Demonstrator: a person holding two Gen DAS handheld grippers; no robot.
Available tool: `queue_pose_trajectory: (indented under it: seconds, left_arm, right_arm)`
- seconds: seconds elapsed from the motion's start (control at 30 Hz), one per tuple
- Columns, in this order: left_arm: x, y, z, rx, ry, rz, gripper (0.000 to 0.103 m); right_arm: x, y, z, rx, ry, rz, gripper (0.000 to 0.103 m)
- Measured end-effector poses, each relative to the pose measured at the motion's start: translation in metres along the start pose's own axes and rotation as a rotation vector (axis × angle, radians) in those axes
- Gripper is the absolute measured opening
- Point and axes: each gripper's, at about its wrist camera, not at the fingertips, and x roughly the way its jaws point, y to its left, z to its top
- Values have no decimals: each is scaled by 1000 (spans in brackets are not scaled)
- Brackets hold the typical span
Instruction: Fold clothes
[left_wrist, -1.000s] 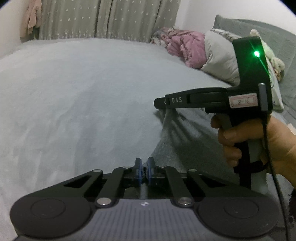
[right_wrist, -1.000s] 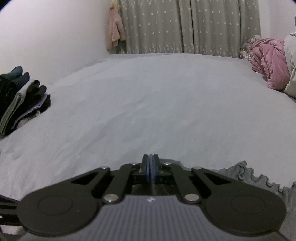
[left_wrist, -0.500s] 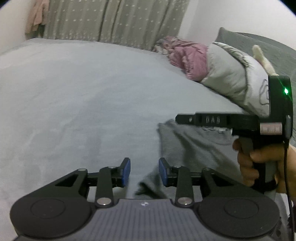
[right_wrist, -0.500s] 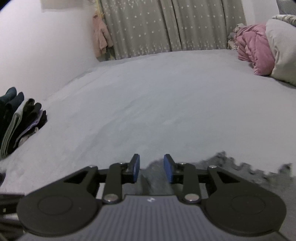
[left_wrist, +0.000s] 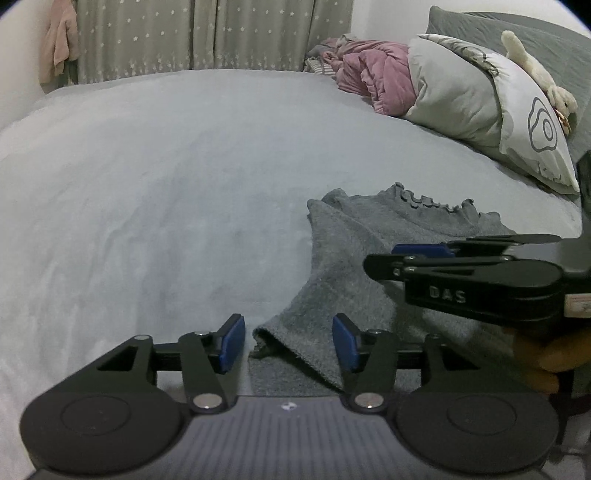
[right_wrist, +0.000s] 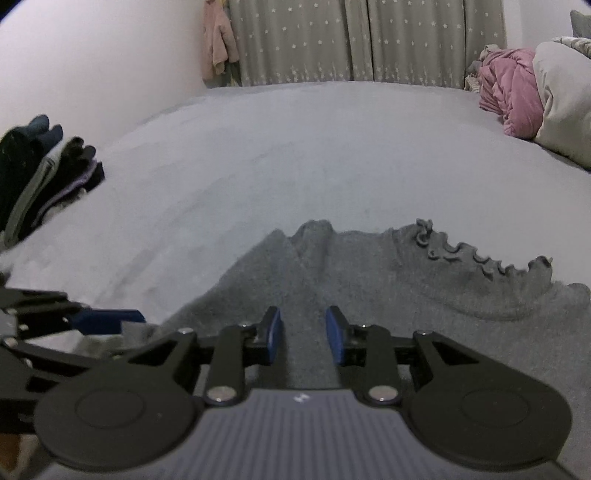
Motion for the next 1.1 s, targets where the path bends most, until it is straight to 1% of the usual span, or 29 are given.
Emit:
queue_pose_trajectory:
  seconds: [0.1, 0.17, 0.23, 0.37, 0.4, 0.43, 0.5, 0.57, 0.6, 0.77, 0.87, 1.0, 1.1]
  left_arm:
    - [-1, -2, 1, -1, 5, 8, 56]
    - [-1, -3, 2, 1, 10, 15, 60]
    - [-2, -3, 2, 0, 13, 24, 63]
    - [-5, -5, 3, -6, 16, 39, 68]
    - [-7, -7, 3, -1, 14, 40, 68]
    - [-8, -9, 3, 7, 11, 41, 70]
    - [-12, -14, 0, 27, 5, 45, 72]
    - [-15, -20, -5, 53, 8, 50, 73]
    - [-15, -21, -6, 60, 12, 51, 73]
    - [-22, -28, -19, 81, 20, 64, 74]
    - [-32, -27, -28, 75, 23, 73, 79]
    - [-50, -23, -45, 74, 56, 92, 79]
    - [-61, -19, -55, 57, 80, 85, 79]
  right_arm:
    - [3, 1, 7, 15, 8, -30, 34]
    - [-4, 0, 10, 21, -1, -36, 37]
    - [-18, -6, 7, 30, -12, -45, 47]
    - [-56, -26, -5, 43, -19, -96, 54]
    - [-61, -31, -8, 44, -18, -106, 57]
    - [-74, -40, -16, 46, -14, -130, 58]
    - [-87, -52, -24, 48, -13, -153, 61]
    - [-109, -68, -40, 62, -7, -195, 63]
    - [-113, -71, -42, 66, -4, -201, 64]
    - [-146, -100, -75, 125, 22, -248, 66]
    - [-162, -109, -92, 147, 33, -268, 69]
    - [-180, -110, -109, 150, 45, -281, 75]
    - [-199, -107, -123, 170, 45, -278, 79]
